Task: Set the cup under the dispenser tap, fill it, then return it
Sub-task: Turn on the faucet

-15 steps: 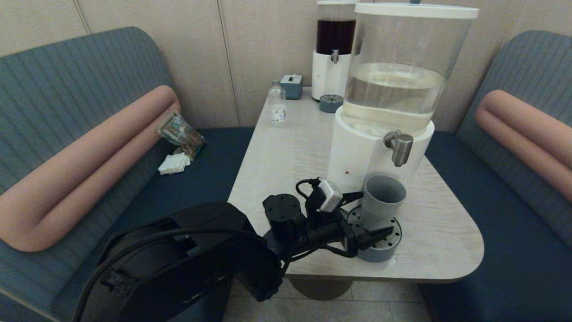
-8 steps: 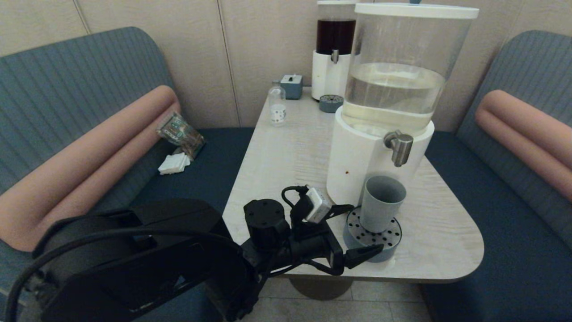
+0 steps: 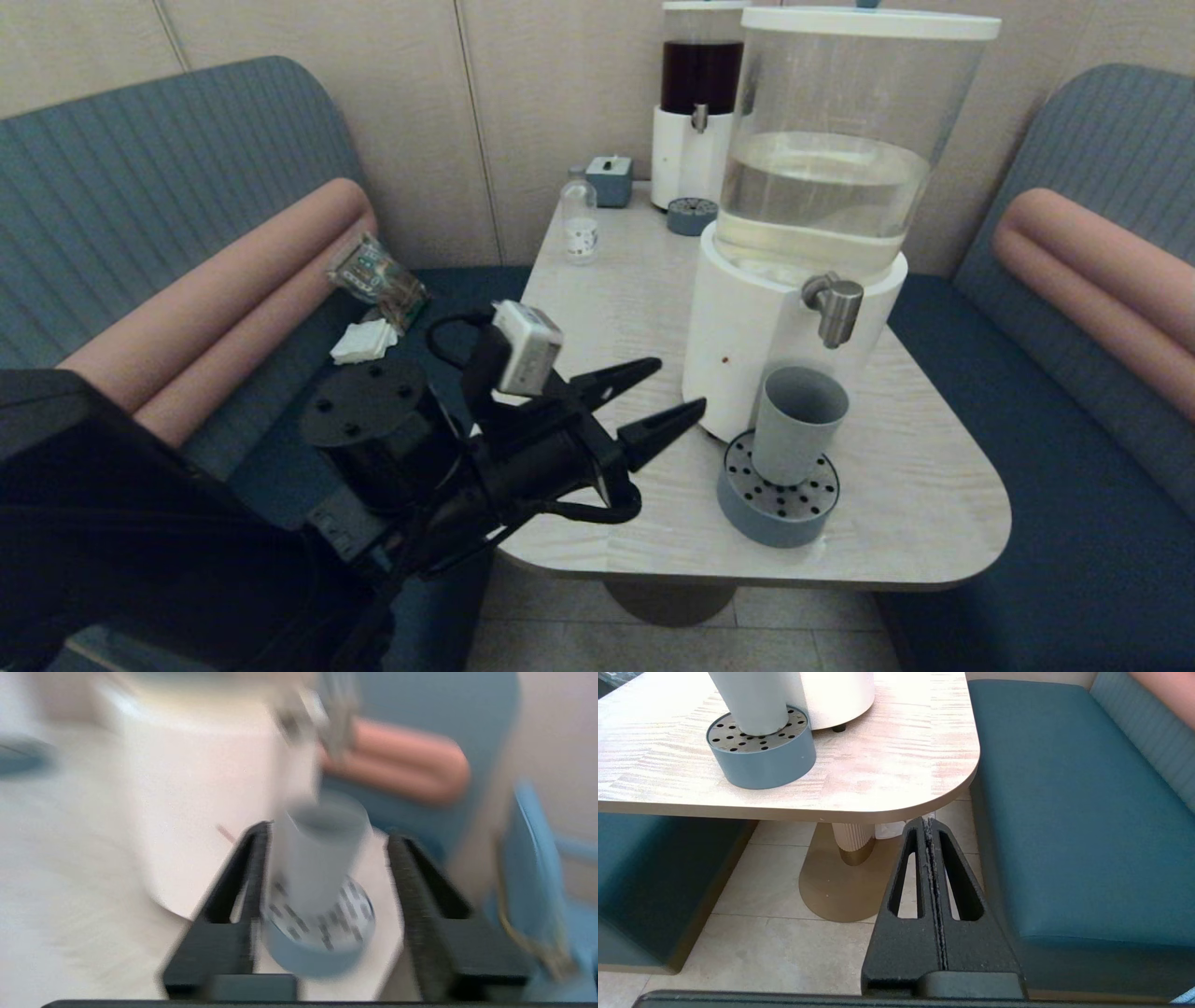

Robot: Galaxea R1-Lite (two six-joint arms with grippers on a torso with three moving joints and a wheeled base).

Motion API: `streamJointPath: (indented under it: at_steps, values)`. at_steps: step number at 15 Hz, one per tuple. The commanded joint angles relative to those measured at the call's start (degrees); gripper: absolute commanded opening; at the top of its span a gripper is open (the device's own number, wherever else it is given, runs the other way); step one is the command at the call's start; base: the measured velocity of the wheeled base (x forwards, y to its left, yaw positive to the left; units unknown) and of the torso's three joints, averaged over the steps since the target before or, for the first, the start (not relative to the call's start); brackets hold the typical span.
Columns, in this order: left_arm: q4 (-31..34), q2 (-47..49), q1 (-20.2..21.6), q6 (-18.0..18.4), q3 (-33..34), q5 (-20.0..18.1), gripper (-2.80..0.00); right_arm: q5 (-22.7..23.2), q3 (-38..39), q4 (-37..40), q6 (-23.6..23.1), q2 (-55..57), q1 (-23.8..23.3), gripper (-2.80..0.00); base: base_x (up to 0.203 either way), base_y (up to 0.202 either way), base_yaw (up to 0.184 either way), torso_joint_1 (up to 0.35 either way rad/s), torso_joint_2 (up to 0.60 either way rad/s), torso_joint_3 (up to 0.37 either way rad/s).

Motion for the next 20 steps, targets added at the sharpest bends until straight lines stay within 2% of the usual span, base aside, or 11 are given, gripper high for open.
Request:
streamJointPath:
  at_steps: [1, 5, 6, 8, 9, 11, 13, 16, 17, 18, 20]
  values:
    - [-0.5, -12.3, 0.6, -1.2, 3.4, 4.7, -2.80, 0.0, 0.1, 0.0, 0.0, 0.1, 0.0, -2.80, 0.000, 0.000, 0.000, 0.000, 0.00, 0.000]
    - [-0.3, -28.1, 2.3, -4.0, 9.2, 14.2, -2.80, 0.0, 0.1, 0.0, 0.0, 0.1, 0.0, -2.80, 0.000, 0.000, 0.000, 0.000, 0.00, 0.000]
    - [-0.1, -32.2, 5.5, -4.7, 10.3, 15.6, -2.80, 0.0, 0.1, 0.0, 0.0, 0.1, 0.0, -2.80, 0.000, 0.000, 0.000, 0.000, 0.00, 0.000]
    - [0.2, -38.2, 18.0, -5.6, 12.4, 16.8, -2.80, 0.0, 0.1, 0.1, 0.0, 0.1, 0.0, -2.80, 0.000, 0.000, 0.000, 0.000, 0.00, 0.000]
    - [0.4, -42.6, 22.3, -5.8, 13.7, 17.0, -2.80, 0.0, 0.1, 0.0, 0.0, 0.1, 0.0, -2.80, 0.000, 0.000, 0.000, 0.000, 0.00, 0.000]
    - [2.8, -53.8, 25.5, -6.1, 17.0, 17.2, -2.80, 0.0, 0.1, 0.0, 0.0, 0.1, 0.0, -2.80, 0.000, 0.000, 0.000, 0.000, 0.00, 0.000]
    - [9.8, -65.5, 26.1, -6.1, 19.1, 17.2, -2.80, 0.0, 0.1, 0.0, 0.0, 0.1, 0.0, -2.80, 0.000, 0.000, 0.000, 0.000, 0.00, 0.000]
    - [32.5, -85.7, 27.5, -4.5, 19.2, 17.4, -2.80, 0.0, 0.1, 0.0, 0.0, 0.0, 0.0, -2.80, 0.000, 0.000, 0.000, 0.000, 0.00, 0.000]
    - [37.4, -90.5, 28.0, -3.5, 19.2, 17.9, -2.80, 0.0, 0.1, 0.0, 0.0, 0.1, 0.0, -2.80, 0.000, 0.000, 0.000, 0.000, 0.00, 0.000]
    - [39.0, -93.0, 28.8, -2.7, 19.7, 18.3, -2.80, 0.0, 0.1, 0.0, 0.0, 0.1, 0.0, -2.80, 0.000, 0.000, 0.000, 0.000, 0.00, 0.000]
    - [44.3, -95.2, 34.2, -0.1, 21.3, 18.2, -2.80, 0.0, 0.1, 0.0, 0.0, 0.1, 0.0, -2.80, 0.000, 0.000, 0.000, 0.000, 0.00, 0.000]
